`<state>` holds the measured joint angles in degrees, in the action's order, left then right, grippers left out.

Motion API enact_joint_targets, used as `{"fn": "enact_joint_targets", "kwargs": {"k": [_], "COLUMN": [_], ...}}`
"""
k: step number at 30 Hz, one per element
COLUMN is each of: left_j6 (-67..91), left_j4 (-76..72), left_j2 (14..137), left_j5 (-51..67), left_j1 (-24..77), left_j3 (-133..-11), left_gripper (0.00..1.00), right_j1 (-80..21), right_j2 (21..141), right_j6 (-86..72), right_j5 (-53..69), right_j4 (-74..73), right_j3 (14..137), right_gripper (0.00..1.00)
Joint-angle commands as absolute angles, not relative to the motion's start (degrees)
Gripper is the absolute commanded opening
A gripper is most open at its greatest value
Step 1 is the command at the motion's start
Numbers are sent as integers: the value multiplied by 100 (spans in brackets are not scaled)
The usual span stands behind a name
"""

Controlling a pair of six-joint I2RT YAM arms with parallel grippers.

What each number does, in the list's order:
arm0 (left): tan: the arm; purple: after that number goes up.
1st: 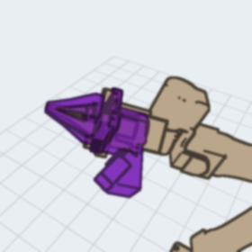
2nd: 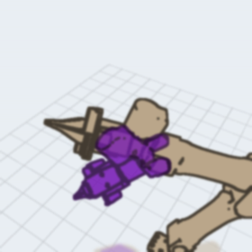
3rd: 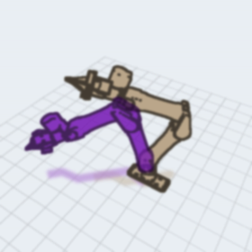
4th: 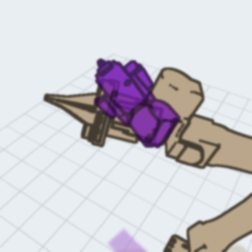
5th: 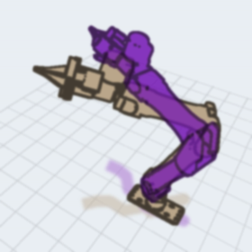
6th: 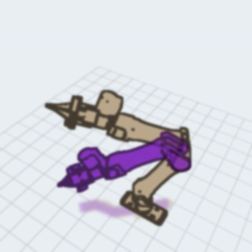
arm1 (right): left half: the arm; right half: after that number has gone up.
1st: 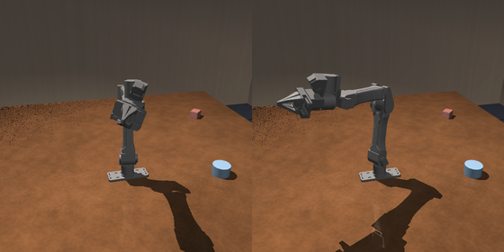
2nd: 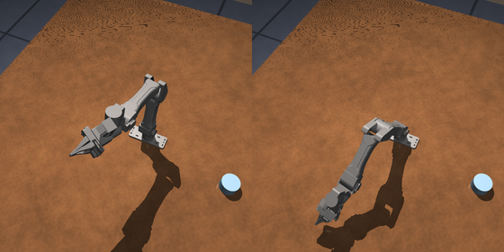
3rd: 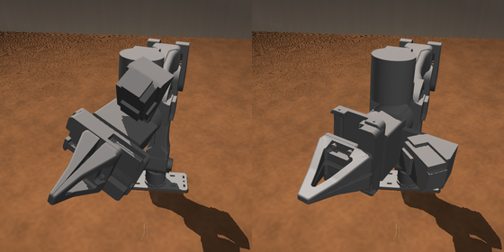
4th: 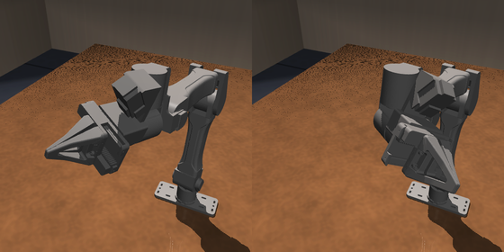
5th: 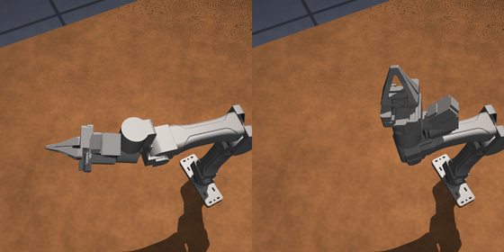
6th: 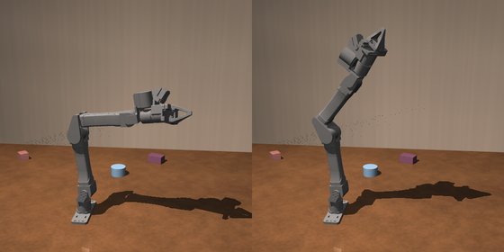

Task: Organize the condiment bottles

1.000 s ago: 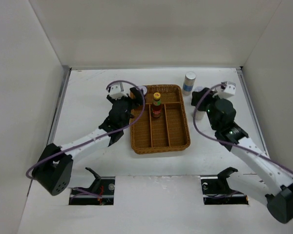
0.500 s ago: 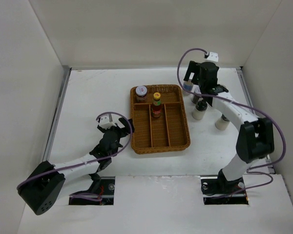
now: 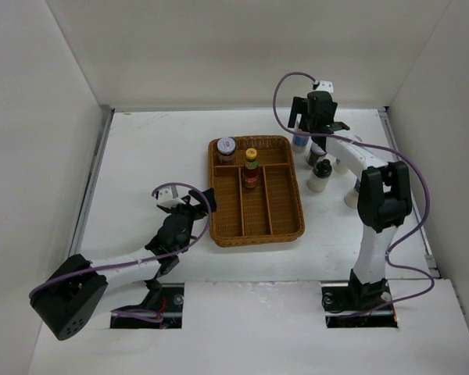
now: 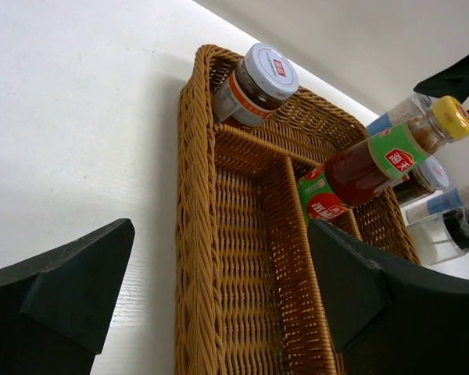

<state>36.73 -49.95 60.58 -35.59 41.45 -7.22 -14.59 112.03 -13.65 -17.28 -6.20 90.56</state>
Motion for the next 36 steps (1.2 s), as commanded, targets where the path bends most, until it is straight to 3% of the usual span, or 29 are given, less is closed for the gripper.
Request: {"fn": "enact_joint_targets", "kwargs": {"k": [1,5,9,16,19,21,24,27,32,36], "left_j6": [3788,3788,3814,4139,4175,4184,4184,4192,4192,4192], "left_j4": [-5353,-5309,-5203,-4764,-4711,-4711,-4711,-4711,-4711,-4711], "left_j2": [6126,6065,5836,5414,5440,5379,5256,5247,5282,5265], "left_j5": [-3630,-3691,-4226,-4948,-4913,-4887,-4852,-4843,-4799,-4799], "left_j1": [4179,4048,3933,3810,3801,3801,3801,3810,3819,3827], "left_j3": [-721,-695,-580,-440,-448,-440,-404,-396,-404,-413], "left_gripper": [95,95,95,96,96,96,96,96,96,96], "right_j1": [-1393,-1340,-1340,-1367,-1367,-1367,-1367,-1367,-1367,-1454], "right_j2": [11276,11487,11566,11742,11716,11681,11716,11786,11716,11217], "right_j6": [-1274,-1318,-1327,-1354,-1432,-1468,-1459,-1459,-1450,-1398], "right_j5": [-1749,-1661,-1617,-1450,-1477,-1450,-1415,-1389,-1459,-1897], "right_j4": [-624,-843,-914,-1406,-1406,-1459,-1713,-1837,-1592,-855], "right_j3": [9492,9738,9817,10230,10222,10222,10300,10327,10169,9810], "right_gripper": [100,96,79,86,71,73,89,90,58,47]}}
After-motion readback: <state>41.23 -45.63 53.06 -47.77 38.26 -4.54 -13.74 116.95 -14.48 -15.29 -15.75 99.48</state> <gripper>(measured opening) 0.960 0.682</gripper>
